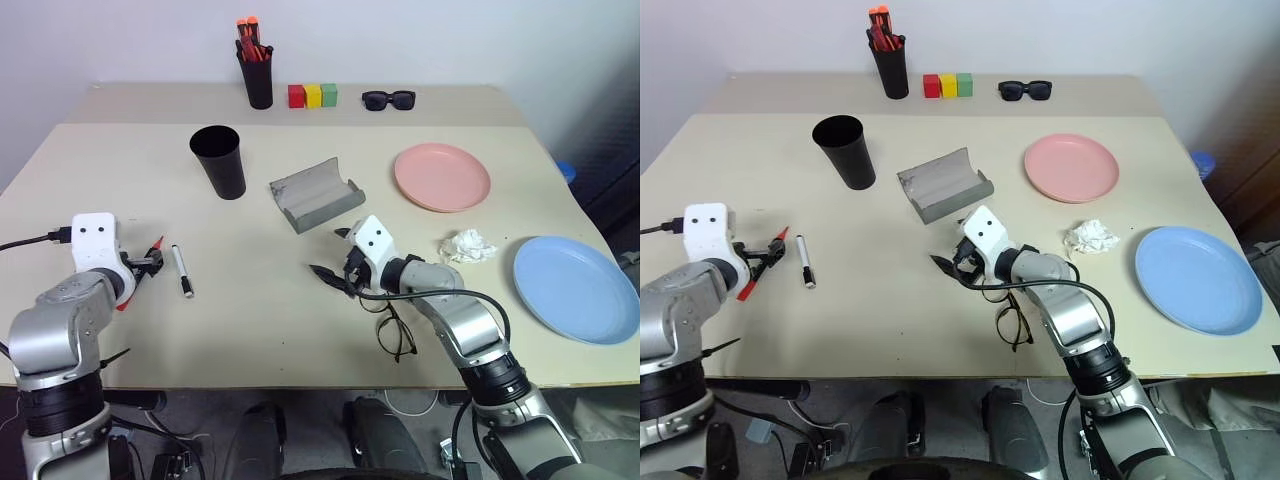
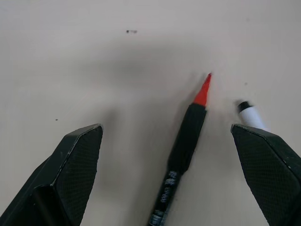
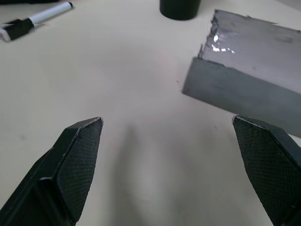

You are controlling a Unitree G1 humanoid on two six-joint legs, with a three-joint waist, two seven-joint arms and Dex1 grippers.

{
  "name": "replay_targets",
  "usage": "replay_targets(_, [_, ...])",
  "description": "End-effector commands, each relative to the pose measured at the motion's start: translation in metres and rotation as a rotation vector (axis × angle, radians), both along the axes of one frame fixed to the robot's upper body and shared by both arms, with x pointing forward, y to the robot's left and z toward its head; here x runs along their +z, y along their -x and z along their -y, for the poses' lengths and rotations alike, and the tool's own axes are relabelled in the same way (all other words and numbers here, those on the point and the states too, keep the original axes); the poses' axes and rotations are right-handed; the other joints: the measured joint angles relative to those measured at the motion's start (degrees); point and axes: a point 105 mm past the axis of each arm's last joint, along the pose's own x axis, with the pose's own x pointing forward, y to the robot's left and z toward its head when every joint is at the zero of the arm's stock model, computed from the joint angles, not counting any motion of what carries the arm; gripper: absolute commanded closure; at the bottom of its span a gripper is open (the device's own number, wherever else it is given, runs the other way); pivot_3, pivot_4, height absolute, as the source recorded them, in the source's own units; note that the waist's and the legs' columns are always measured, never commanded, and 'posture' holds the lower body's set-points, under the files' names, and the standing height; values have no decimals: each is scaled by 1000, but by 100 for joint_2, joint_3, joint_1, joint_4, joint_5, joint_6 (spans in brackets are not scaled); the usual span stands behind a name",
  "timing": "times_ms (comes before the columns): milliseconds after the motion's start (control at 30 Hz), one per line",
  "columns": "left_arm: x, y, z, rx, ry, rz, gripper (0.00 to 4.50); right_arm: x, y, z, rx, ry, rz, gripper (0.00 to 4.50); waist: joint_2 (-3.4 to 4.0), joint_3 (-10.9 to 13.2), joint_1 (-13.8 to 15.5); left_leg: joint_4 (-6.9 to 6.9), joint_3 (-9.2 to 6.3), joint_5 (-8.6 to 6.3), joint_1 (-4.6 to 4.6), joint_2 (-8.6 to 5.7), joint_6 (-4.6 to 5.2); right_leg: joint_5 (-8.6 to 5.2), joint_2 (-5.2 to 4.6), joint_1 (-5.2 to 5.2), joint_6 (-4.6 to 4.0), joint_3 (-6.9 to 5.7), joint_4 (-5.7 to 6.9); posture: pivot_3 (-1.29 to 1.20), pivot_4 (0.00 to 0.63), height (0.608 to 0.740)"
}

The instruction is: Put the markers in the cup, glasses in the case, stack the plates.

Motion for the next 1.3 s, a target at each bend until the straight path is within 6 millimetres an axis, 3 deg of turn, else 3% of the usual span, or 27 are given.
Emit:
replay_targets(33, [11,-3,-10,-23,-19,22,9,9,4,-8,11,-17,44,0,-1,0,1,-1,0,0,0,0,0,0,-1,-1,0,0,0,0,150,732])
replay_targets(367, [-5,-15,4,-194,79,-70,9,15,2,-8,-7,-64,60,0,-5,0,3,-3,2,1,0,0,-3,0,-3,-2,-1,0,0,0,150,732])
replay_targets(467, [-6,-19,3,-196,94,-68,845,17,3,-10,7,-75,63,0,-5,0,6,-4,3,2,0,0,-3,0,-3,-3,-1,0,0,0,150,732])
replay_targets(700, [-10,-19,3,-185,110,-62,4404,17,8,-15,39,-99,62,0,-5,0,6,-4,5,2,0,0,-4,0,-3,-2,-1,-1,0,0,150,732])
replay_targets(833, [-4,-24,-3,-126,93,-1,4463,23,9,-16,48,-133,84,0,-5,0,13,-3,6,2,0,0,-4,0,-3,-1,-1,-2,1,0,150,732])
replay_targets(933, [31,-36,-17,-7,56,222,4463,30,3,-13,11,-154,142,0,-11,-3,22,0,3,3,-1,0,-6,0,-3,0,0,-5,3,0,150,732])
replay_targets(967, [54,-40,-19,21,25,335,4463,39,-2,-9,-23,-173,191,0,-20,0,31,0,3,4,-1,0,-6,0,-3,1,0,-5,3,0,150,732])
replay_targets(1100, [111,-45,-11,62,-8,617,4463,64,-24,6,-162,-174,387,0,-53,7,24,1,1,7,-7,1,-13,3,-4,-1,-1,-9,3,0,150,732])
replay_targets(1200, [144,-53,11,-1,-35,763,4463,71,-31,9,-188,-155,463,0,-55,6,27,-2,7,7,-8,-3,-14,3,-11,-1,0,-7,-2,0,150,732])
replay_targets(1300, [172,-72,47,-77,-67,875,4463,71,-39,12,-217,-174,458,0,-56,5,54,-7,6,9,-7,-3,-16,3,-8,-1,0,-9,-2,0,150,732])
